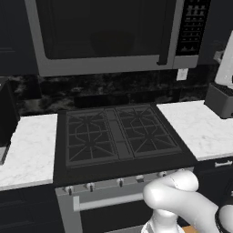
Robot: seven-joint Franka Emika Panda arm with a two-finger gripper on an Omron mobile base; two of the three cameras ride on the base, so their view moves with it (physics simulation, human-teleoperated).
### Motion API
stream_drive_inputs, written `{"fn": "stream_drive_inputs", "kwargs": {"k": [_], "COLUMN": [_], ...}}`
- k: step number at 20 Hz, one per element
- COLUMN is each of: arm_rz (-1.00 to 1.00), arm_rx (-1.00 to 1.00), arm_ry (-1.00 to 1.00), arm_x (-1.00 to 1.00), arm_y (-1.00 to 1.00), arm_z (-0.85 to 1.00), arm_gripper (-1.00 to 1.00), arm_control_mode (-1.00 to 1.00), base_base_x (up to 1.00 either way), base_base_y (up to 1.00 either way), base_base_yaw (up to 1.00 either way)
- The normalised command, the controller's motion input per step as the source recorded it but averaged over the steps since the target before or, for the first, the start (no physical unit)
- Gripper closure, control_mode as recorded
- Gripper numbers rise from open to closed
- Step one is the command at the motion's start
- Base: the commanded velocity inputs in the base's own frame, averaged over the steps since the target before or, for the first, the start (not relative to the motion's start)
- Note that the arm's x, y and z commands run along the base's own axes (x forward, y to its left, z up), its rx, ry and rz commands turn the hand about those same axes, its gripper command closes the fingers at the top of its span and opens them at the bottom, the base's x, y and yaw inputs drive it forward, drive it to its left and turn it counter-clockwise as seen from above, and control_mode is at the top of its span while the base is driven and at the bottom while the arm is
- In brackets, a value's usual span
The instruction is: Open the microwave, place the bowl with waffle inside the microwave, then close the microwave door and turn it on.
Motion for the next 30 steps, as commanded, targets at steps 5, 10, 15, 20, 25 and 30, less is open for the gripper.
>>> {"fn": "stream_drive_inputs", "kwargs": {"k": [5,10,15,20,25,30], "arm_rz": [0.0,0.0,0.0,-0.02,-0.02,-0.01], "arm_rx": [0.0,-0.02,-0.01,0.0,0.0,0.0], "arm_ry": [0.0,0.0,-0.08,-0.01,0.0,0.0], "arm_x": [0.15,0.37,0.32,0.31,0.42,0.42], "arm_y": [0.0,-0.02,-0.13,-0.21,-0.07,-0.01], "arm_z": [-0.05,-0.41,-0.19,0.0,0.0,0.03], "arm_gripper": [1.0,1.0,1.0,1.0,1.0,1.0], "arm_control_mode": [-1.0,-1.0,-1.0,-1.0,-1.0,-1.0], "base_base_x": [0.0,0.0,0.0,0.0,0.0,0.0], "base_base_y": [0.0,0.0,0.0,0.0,0.0,0.0], "base_base_yaw": [0.0,0.0,0.0,0.0,0.0,0.0]}}
